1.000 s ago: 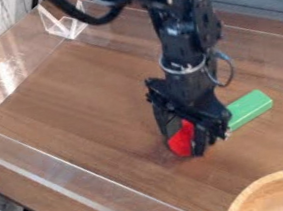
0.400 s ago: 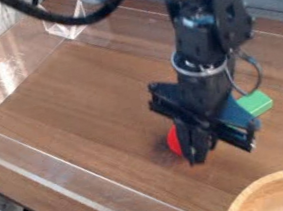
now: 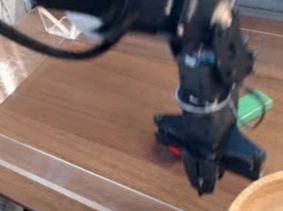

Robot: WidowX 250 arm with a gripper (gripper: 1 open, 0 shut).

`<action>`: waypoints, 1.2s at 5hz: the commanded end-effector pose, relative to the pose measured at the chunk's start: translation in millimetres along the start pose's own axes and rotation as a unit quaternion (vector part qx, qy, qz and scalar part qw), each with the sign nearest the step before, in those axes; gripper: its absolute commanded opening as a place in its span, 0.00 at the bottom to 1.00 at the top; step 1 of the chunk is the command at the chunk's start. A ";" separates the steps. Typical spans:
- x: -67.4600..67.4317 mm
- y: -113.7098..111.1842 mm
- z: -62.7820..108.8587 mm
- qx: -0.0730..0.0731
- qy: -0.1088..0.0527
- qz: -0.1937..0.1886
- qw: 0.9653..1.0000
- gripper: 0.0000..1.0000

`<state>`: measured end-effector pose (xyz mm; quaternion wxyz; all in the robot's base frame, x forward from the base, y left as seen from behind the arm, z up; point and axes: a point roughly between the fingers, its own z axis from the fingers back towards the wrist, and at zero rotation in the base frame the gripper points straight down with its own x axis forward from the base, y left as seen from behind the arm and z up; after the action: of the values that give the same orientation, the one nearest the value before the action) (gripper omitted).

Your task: Move the red object to the right side of the table

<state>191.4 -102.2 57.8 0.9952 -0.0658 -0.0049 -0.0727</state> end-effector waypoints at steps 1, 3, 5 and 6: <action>14.6 -9.8 -2.9 -0.007 -0.003 -0.022 1.000 1.00; 30.5 -27.0 0.0 0.004 0.010 -0.082 0.997 1.00; 22.0 -24.5 8.1 0.016 0.009 -0.095 0.995 0.00; 9.3 -24.1 4.0 0.017 0.000 -0.075 0.997 0.00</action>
<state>194.0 -122.4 55.6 0.9890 -0.0411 0.0101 -0.1415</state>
